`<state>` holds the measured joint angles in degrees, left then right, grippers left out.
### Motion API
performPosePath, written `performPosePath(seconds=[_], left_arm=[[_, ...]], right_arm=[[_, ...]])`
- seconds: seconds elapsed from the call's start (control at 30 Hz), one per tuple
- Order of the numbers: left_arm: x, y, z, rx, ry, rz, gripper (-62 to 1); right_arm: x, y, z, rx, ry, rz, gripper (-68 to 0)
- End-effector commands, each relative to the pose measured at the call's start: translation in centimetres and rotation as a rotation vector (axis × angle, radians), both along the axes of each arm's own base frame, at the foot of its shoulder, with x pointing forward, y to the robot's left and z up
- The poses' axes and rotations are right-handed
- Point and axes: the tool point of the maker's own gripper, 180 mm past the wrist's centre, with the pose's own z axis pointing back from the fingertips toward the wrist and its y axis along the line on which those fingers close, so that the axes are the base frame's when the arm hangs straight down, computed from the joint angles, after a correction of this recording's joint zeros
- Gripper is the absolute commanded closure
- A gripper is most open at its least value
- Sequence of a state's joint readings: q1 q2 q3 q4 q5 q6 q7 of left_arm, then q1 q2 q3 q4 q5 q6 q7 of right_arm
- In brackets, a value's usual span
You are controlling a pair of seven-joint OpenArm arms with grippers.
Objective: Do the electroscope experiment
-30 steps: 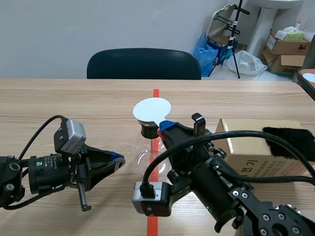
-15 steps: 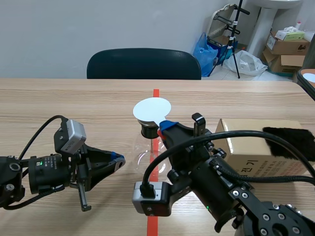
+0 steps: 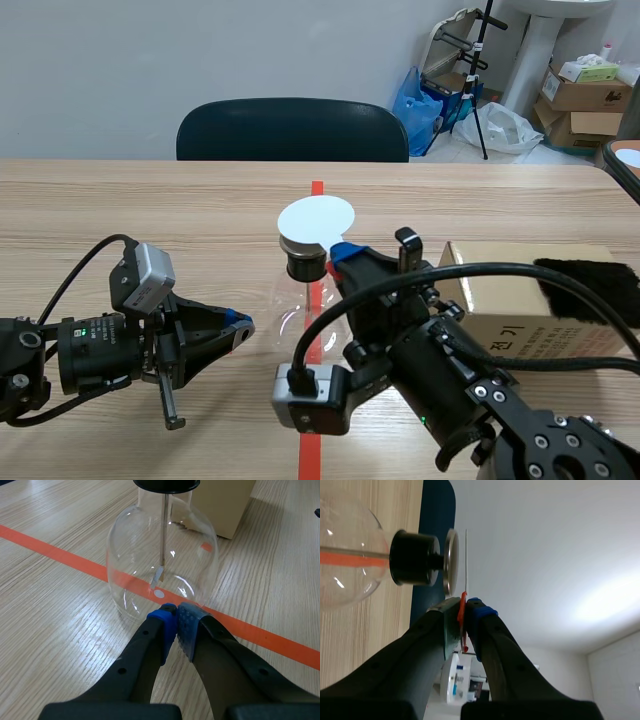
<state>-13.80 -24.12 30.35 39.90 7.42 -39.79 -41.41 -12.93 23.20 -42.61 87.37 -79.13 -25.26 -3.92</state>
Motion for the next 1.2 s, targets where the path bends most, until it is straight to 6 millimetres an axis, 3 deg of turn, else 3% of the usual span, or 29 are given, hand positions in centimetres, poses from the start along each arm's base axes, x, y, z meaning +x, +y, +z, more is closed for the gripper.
performPosePath(seconds=[0.0, 0.63, 1.17], left_arm=[[0.5, -0.4, 1.1, -0.037, -0.024, 0.005, -4.2], [0.5, -0.4, 1.1, -0.037, -0.024, 0.005, -4.2], [0.5, -0.4, 1.1, -0.037, -0.024, 0.005, -4.2]], right_arm=[[0.7, -0.5, 1.1, 0.014, -0.036, -0.032, -1.1], [3.4, -7.8, 2.0, 0.039, -0.078, -0.469, -1.1], [3.5, -9.0, 2.1, 0.043, -0.084, -0.533, -1.1]])
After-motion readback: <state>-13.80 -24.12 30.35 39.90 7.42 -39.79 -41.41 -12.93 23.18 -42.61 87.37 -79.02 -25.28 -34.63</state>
